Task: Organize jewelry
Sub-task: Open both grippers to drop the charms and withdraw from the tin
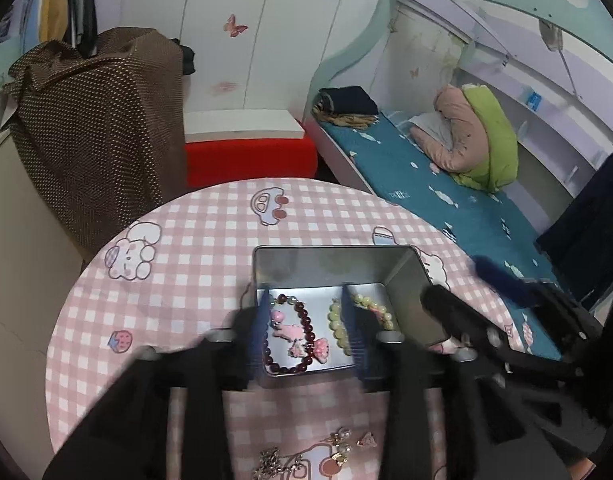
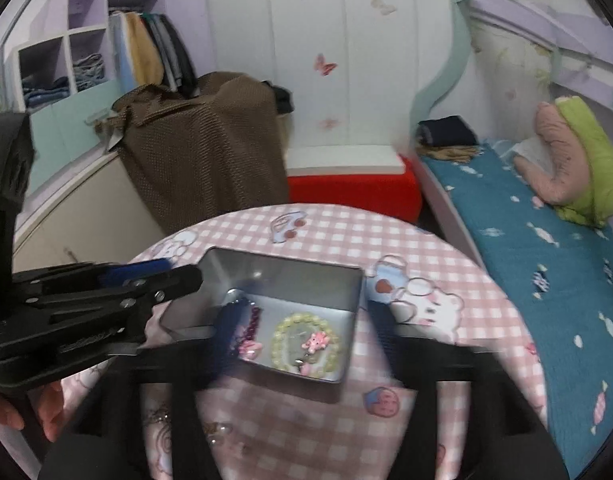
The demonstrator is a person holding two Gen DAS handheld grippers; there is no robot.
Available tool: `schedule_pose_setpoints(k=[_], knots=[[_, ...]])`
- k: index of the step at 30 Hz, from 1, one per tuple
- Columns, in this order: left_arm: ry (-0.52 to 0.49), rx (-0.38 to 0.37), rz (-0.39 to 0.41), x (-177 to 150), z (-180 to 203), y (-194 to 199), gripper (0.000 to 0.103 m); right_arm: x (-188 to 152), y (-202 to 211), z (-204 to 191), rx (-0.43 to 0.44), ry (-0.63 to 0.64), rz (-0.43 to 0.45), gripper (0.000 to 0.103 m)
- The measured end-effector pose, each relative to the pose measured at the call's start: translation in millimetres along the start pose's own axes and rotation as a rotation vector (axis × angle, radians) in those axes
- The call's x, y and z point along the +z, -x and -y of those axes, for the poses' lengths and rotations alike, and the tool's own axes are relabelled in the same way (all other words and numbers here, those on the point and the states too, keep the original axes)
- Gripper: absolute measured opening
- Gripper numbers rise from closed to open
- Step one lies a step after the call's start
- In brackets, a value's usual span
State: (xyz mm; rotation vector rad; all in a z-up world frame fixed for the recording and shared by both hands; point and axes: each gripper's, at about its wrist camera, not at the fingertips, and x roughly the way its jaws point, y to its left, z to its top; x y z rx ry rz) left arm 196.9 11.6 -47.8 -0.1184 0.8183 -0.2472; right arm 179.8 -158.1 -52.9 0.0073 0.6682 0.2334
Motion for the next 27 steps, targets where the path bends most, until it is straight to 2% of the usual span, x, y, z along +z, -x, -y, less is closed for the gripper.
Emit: schedule_pose_setpoints(k=[1,3,7,10,14,27], knots=[[0.002,0.006,0.008,-0.2,-1.5,2.3,0.048,0.7,1.7,2.6,-0.005,0.000,0.005,0.071],[0.009,0.005,0.010,-0.1,-4.1,4.8,0.049,0.2,5.3,5.9,0.012,0.002,0.003,0.071],[0.003,0.008,0.024,1.4,-5.0,14.1,0.050,-2.7,17.5,14.0,-0.025,0.001,0.013,0.071],[-0.010,0.011,0.039,-2.1,-5.4,24.5,0.057,-6.0,27.6,18.2,-0.039,-0.008,0.019,0.071],[-0.050,0.019,0.051,-14.2,-9.9,38.2,0.059,-13.9,41.9,12.8,-0.049,0.000,0.018,0.071],[-0.071,0.035,-0.028,-64.4,-45.4,51.4,0.060,-54.5,49.6,-28.4,-0.019,0.058,-0.058,0.071]])
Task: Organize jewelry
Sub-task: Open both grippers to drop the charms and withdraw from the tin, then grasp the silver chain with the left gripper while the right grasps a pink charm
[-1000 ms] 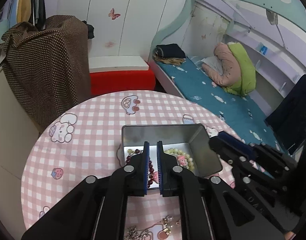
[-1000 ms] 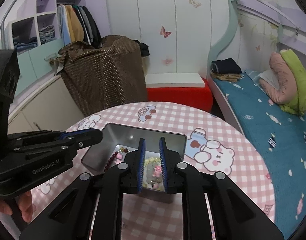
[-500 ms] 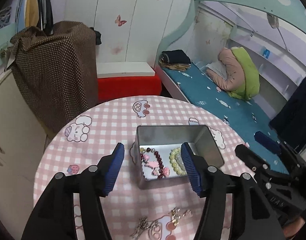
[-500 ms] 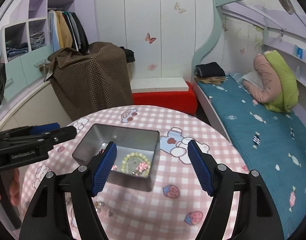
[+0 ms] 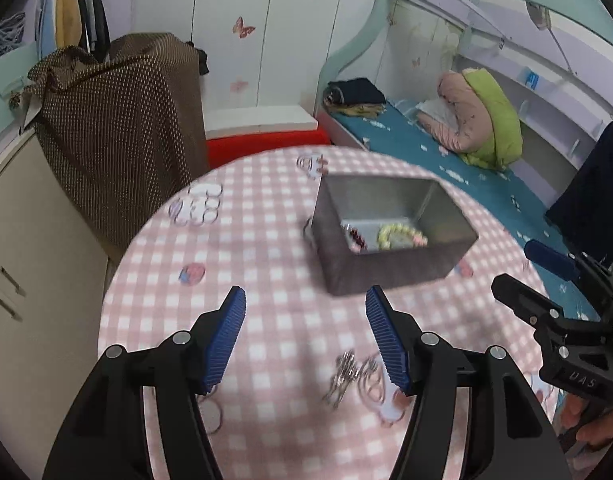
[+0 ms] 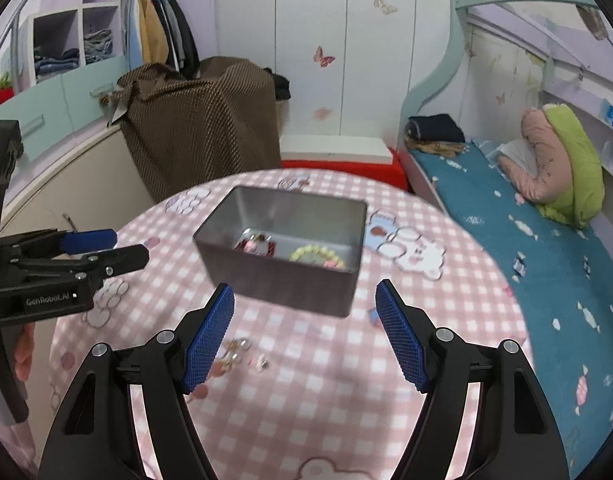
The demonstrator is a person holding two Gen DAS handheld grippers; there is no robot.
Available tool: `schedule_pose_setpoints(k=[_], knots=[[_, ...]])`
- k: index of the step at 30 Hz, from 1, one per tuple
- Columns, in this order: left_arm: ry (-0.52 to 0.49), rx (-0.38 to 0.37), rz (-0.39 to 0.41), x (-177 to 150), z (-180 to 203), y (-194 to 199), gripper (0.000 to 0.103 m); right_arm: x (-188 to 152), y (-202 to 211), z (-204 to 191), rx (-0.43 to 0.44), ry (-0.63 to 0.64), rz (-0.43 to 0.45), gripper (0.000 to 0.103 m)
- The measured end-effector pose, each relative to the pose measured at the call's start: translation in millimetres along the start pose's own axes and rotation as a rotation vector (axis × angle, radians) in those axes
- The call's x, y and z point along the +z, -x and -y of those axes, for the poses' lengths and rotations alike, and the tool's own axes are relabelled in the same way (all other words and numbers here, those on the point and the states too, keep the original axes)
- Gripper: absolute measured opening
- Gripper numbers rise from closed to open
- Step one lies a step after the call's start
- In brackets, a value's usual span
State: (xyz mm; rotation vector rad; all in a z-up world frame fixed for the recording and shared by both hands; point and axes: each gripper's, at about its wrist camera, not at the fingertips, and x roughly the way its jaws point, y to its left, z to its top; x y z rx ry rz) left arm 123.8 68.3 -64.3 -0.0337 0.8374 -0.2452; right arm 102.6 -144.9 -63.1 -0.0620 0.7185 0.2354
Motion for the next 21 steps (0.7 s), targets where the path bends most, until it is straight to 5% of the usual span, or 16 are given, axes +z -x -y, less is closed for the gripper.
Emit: schedule_pose_setpoints(k=[4,10,21], knots=[[-0.021,-0.026,-0.045,-18.1,0.3,-6.6,0.072,-12.2,-4.7,-9.1,-0.004,0.011,-0.034,0.071],[-0.054,-0.049,-0.126,-39.7,7.7,-28.5,0.072,-27.1,-12.0,-16.0,-0.012,0.010,-0.077,0.071],[-0.165,-0.009,-0.135,-53.8,24.6,-47.6,0.070,-46.9,-24.0,-18.4,-0.027,-0.016,-0.140,0.071]])
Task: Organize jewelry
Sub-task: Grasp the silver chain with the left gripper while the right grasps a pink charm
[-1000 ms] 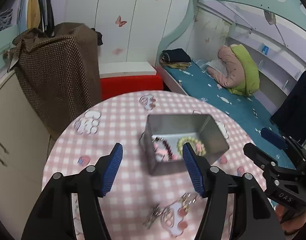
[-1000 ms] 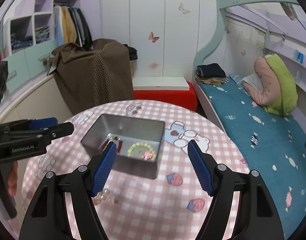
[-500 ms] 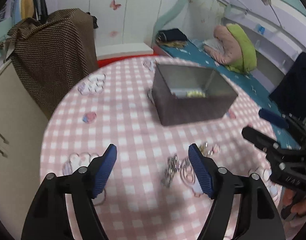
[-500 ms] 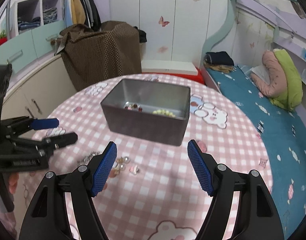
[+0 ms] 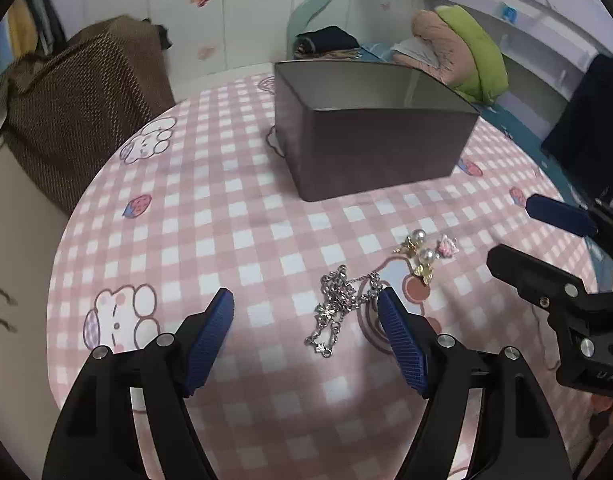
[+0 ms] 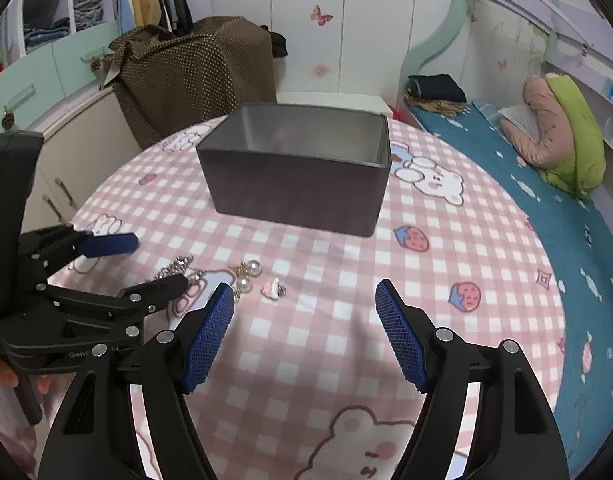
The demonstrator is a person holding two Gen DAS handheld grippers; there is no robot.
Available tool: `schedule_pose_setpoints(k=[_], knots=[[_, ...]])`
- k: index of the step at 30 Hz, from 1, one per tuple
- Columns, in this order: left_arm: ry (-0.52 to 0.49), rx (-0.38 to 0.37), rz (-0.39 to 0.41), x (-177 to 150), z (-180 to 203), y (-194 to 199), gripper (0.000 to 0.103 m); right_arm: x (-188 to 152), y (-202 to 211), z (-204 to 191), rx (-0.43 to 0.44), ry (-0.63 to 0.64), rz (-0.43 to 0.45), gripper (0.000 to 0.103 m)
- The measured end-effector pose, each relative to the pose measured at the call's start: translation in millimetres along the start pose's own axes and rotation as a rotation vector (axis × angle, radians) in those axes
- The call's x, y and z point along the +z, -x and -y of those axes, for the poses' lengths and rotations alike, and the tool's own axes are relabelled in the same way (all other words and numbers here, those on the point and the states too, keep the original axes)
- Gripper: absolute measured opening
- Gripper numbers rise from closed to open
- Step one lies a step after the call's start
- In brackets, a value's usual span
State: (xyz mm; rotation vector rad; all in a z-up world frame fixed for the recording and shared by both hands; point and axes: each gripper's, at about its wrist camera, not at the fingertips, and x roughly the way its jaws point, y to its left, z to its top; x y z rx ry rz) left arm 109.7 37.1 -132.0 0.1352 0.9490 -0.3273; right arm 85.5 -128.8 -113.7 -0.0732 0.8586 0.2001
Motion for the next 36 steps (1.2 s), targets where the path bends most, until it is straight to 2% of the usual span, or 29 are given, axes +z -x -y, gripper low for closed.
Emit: schedule_pose_setpoints(k=[2,4,6,10,15,23,28,36], knots=[[-0.017,0.030,0.017,-1.7,0.9,1.9,0.054,-1.1,-2.7,-0.1,-0.004,-0.003,-0.009,0.071],[-0.015,0.037,0.029,0.0,-0.1,3.3,0.025,-1.3,-4.9,-0.8,-0.005,-0.004,-0.011,0.071],[-0.010,0.062,0.034,0.2,-1.5,3.4,0.013,-0.9,-6.0,-3.5,-0.003,0.005,-0.007,0.071],[0.011,0.055,0.030,1.6,-4.8,2.5,0.011,0.2,-6.8,-3.9,0.010,0.013,-0.005,0.071],[0.089,0.040,0.021,3.5,-10.5,2.5,0.010,7.4,-10.9,-5.8,0.042,0.026,-0.005,0.071],[0.216,-0.083,0.067,10.4,-23.1,28.1,0.009,9.6,-11.6,-13.4,0.085,0.075,0.008,0.071],[0.218,-0.077,0.099,19.4,-27.7,46.5,0.009,3.0,-16.1,-3.4,0.098,0.066,-0.007,0.071],[0.232,-0.141,0.127,28.9,-33.6,64.6,0.009,-0.8,-27.2,-4.9,0.100,0.119,-0.024,0.068]])
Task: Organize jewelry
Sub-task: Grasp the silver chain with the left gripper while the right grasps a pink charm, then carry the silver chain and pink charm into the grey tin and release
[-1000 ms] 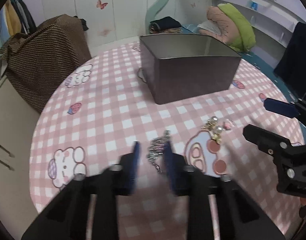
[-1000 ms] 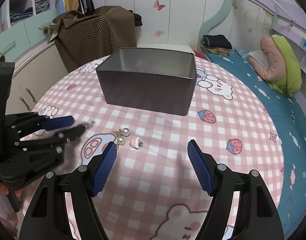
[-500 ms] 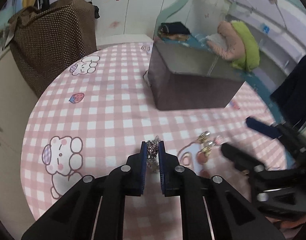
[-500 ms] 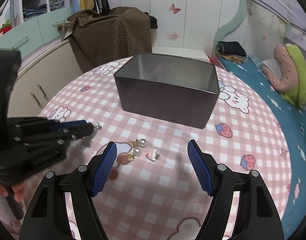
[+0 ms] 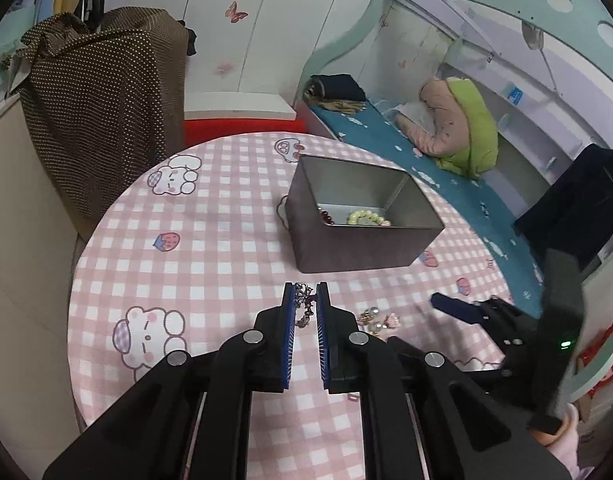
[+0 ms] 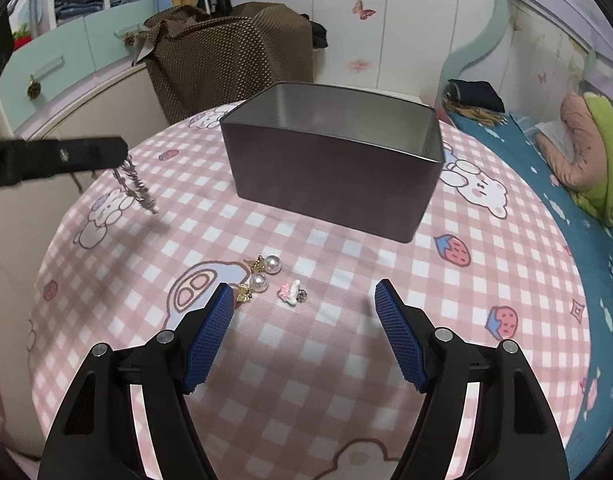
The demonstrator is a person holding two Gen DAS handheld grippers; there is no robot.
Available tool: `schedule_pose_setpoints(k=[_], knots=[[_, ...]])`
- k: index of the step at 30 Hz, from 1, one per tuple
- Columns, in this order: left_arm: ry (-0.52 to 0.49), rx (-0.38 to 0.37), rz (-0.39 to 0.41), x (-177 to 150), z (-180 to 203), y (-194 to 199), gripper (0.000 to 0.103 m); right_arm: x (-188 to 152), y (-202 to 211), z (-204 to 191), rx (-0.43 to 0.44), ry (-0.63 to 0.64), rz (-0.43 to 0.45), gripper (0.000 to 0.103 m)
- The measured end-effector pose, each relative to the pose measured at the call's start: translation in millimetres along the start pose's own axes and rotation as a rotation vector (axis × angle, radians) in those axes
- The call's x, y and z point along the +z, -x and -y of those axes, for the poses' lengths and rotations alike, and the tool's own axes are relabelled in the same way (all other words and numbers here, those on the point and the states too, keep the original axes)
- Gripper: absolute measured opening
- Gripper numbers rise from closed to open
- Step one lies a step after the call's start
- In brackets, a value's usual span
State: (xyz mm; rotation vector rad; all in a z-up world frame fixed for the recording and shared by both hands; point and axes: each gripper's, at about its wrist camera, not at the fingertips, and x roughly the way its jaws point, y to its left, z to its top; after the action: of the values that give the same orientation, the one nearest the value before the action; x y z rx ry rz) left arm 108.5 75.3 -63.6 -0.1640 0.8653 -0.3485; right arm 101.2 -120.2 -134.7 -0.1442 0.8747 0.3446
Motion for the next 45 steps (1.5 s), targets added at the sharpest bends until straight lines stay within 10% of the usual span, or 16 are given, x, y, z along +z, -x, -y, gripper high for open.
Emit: schedule_pose_setpoints(k=[11,32,45], knots=[[0.010,-0.050,-0.007,8.3,-4.4,1.0,0.009,6.2,-17.9,-4.4,0.054,0.056,-0.034,0.016],[-0.056,-0.077,0.070,58.3,28.7,8.1,0.009,65.3,58.1,39.0,0.009,0.026,0.185,0.015],[-0.047,-0.056,0.027,95.8,48.7,-40.1,0.009,115.6,11.4,58.5,0.067,-0.004,0.126,0.015]])
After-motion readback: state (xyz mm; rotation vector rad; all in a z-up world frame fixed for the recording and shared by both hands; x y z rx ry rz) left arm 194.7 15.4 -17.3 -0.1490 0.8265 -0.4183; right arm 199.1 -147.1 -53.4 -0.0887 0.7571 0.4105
